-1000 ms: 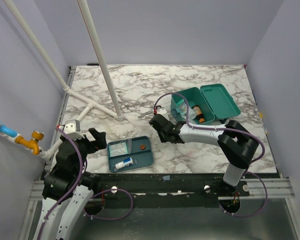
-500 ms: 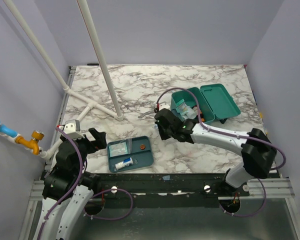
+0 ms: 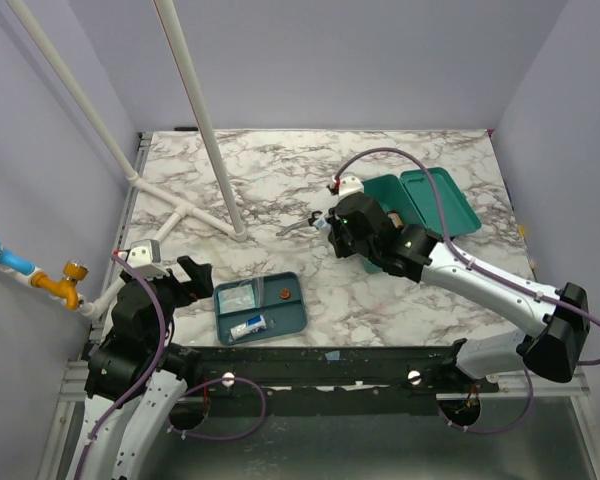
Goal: Organize the medicine kit
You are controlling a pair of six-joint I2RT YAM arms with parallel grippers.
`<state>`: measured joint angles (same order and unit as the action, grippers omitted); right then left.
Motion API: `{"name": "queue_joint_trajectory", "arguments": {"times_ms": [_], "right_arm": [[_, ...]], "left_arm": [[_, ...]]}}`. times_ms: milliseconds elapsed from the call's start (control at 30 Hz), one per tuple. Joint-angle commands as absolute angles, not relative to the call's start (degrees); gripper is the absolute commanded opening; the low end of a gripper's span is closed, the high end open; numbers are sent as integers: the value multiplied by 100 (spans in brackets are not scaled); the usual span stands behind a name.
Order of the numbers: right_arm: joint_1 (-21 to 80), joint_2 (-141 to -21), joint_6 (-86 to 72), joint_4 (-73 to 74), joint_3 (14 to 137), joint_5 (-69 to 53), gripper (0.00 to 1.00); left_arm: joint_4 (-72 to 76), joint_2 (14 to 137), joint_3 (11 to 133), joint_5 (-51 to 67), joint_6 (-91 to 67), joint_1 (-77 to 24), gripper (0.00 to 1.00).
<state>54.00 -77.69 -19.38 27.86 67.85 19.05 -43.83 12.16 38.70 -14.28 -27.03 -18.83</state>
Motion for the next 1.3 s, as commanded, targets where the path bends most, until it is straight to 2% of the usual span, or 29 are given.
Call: {"name": "queue_joint_trajectory", "arguments": {"times_ms": [0, 167, 533, 833, 1267], "right_arm": [[4850, -7653, -1593, 3165, 7050, 2416, 1], [4020, -7864, -1455, 3096, 7139, 2053, 1], [2939, -8805, -971, 2345, 7110, 1226, 1], [2374, -9673, -560, 1811, 7182, 1176, 1], [2233, -10590, -580, 1584, 7440, 1693, 1]], "left_arm": [[-4332, 1210, 3823, -1310, -2646, -1881, 99], [-4324, 1209, 3824, -1291, -2640, -1881, 99], [-4326, 1237, 3823, -1279, -2637, -1884, 99], [-4324, 1304, 3832, -1271, -2637, -1890, 99], [-4328, 1322, 3832, -1288, -2637, -1890, 98]]}}
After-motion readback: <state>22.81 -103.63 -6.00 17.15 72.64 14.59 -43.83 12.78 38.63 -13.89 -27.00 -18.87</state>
